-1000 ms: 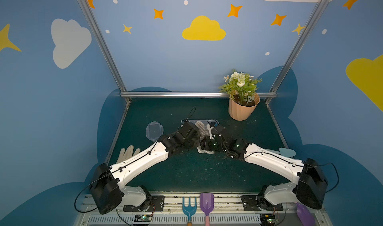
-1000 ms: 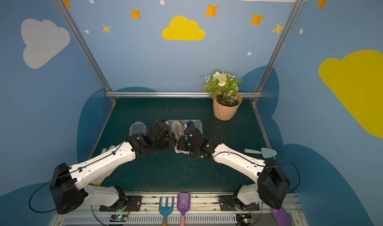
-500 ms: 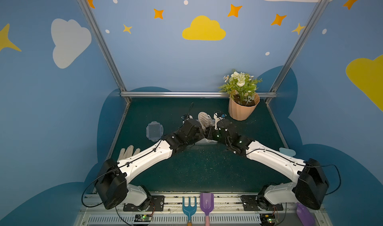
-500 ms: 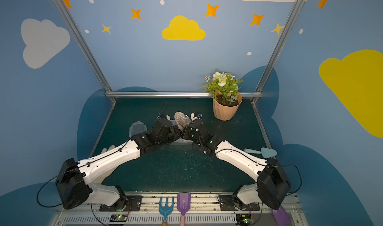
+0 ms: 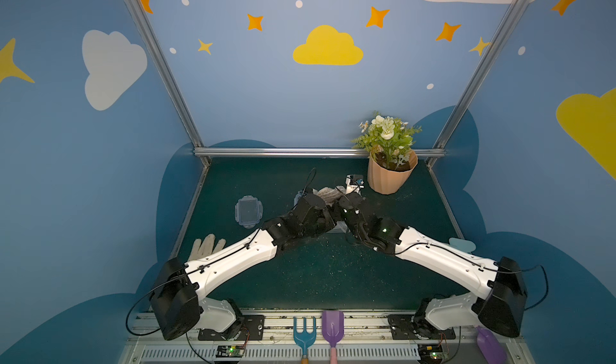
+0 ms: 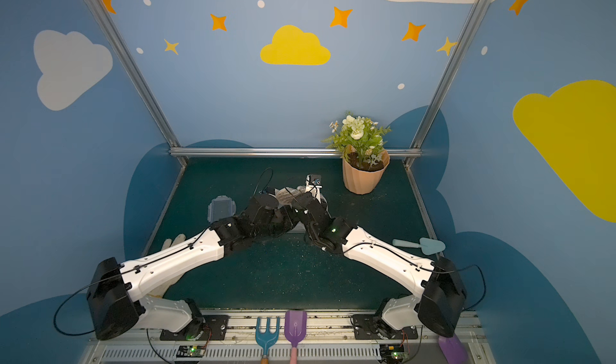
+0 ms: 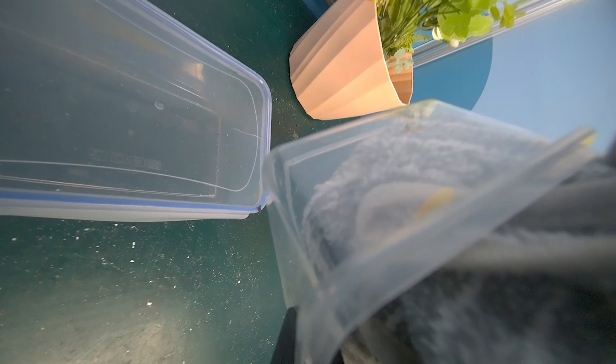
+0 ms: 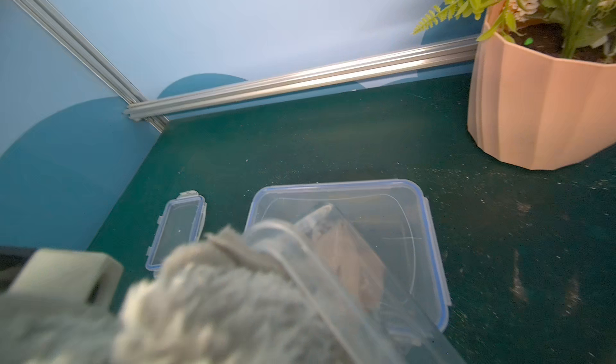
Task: Wipe the insides of the lunch boxes
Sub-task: Wipe the dirt inside the lunch box.
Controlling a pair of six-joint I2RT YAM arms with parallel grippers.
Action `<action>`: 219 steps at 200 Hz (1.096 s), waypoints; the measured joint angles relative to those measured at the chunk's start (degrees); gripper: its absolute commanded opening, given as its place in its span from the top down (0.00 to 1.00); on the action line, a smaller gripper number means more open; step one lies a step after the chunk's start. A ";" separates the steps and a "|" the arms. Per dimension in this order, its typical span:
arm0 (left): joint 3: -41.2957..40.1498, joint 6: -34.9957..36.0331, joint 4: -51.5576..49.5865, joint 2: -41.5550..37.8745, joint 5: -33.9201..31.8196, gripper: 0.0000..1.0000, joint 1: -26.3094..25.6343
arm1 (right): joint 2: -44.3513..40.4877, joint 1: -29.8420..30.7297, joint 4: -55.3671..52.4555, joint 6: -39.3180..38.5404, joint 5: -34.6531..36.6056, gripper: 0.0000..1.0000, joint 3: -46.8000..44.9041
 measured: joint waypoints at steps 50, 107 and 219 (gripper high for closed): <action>1.09 5.16 -4.90 -2.32 -0.31 0.95 2.80 | -1.66 2.01 -15.45 5.01 -0.57 1.00 0.48; 1.07 6.71 -10.16 -2.23 3.69 0.95 3.48 | -8.24 1.75 -8.26 9.20 -13.92 1.00 -9.51; -0.55 0.57 -5.73 -2.05 -2.23 0.95 3.65 | -0.90 -11.82 20.90 19.04 -43.12 1.00 -12.07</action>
